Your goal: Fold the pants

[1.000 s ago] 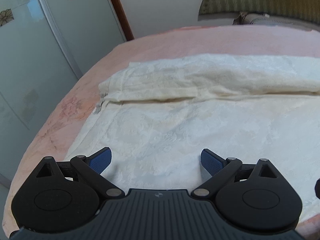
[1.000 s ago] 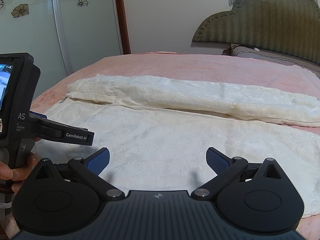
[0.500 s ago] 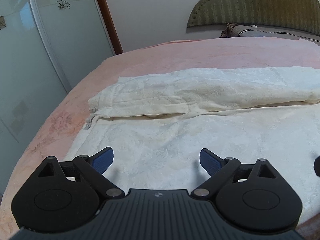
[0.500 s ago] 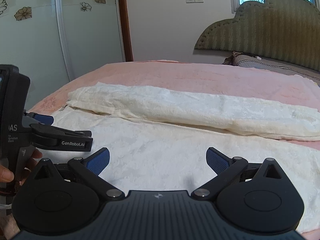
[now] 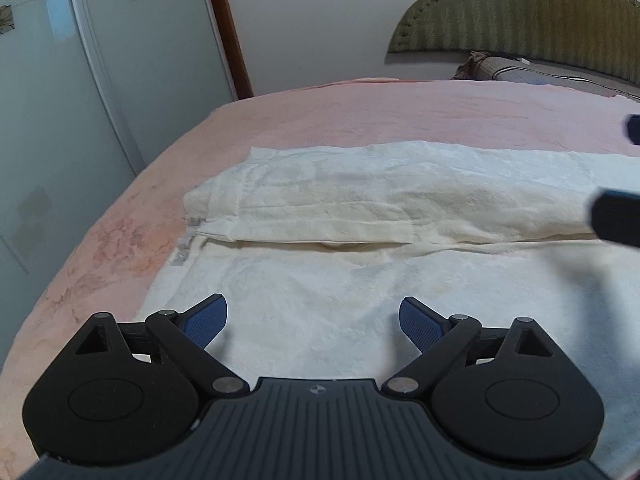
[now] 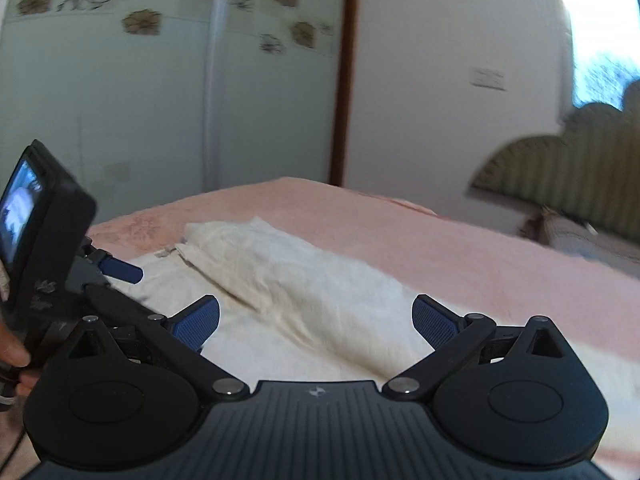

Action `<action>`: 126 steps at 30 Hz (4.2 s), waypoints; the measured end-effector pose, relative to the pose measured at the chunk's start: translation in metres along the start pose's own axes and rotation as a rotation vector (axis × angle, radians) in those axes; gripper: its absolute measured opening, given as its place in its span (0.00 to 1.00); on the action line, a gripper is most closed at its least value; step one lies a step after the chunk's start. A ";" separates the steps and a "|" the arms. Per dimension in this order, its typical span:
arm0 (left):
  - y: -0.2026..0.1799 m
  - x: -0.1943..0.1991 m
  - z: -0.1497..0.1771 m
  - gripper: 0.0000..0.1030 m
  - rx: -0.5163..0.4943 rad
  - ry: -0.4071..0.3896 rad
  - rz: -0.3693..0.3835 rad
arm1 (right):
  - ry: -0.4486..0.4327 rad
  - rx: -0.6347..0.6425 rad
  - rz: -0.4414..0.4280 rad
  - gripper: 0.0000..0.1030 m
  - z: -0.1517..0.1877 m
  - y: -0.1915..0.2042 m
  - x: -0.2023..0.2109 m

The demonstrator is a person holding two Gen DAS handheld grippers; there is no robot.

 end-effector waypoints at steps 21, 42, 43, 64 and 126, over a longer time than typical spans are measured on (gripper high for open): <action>0.045 -0.039 -0.014 0.90 0.045 0.002 -0.043 | 0.402 -0.155 -0.251 0.51 -0.011 -0.087 -0.290; 0.084 -0.032 -0.052 0.91 0.424 0.055 0.170 | 0.065 0.637 0.016 0.12 -0.019 0.030 -0.159; 0.083 -0.031 -0.052 0.91 0.435 0.061 0.183 | 0.054 0.666 0.025 0.12 -0.016 0.035 -0.152; 0.089 -0.024 -0.027 0.95 0.702 0.188 0.400 | -0.039 0.983 0.000 0.12 0.119 0.123 -0.005; 0.124 0.013 0.035 0.12 0.398 0.109 0.207 | 0.203 0.796 0.179 0.04 0.144 0.017 0.071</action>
Point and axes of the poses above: each gripper's, at about its wrist camera, not at the fingertips, and x roughly against the way its jaws point, y to its left, z to its underside, the point moved 5 cm from there along -x, roughly the way its jaws point, and after that the axes turned 2 degrees about x, right-handed, at the moved point
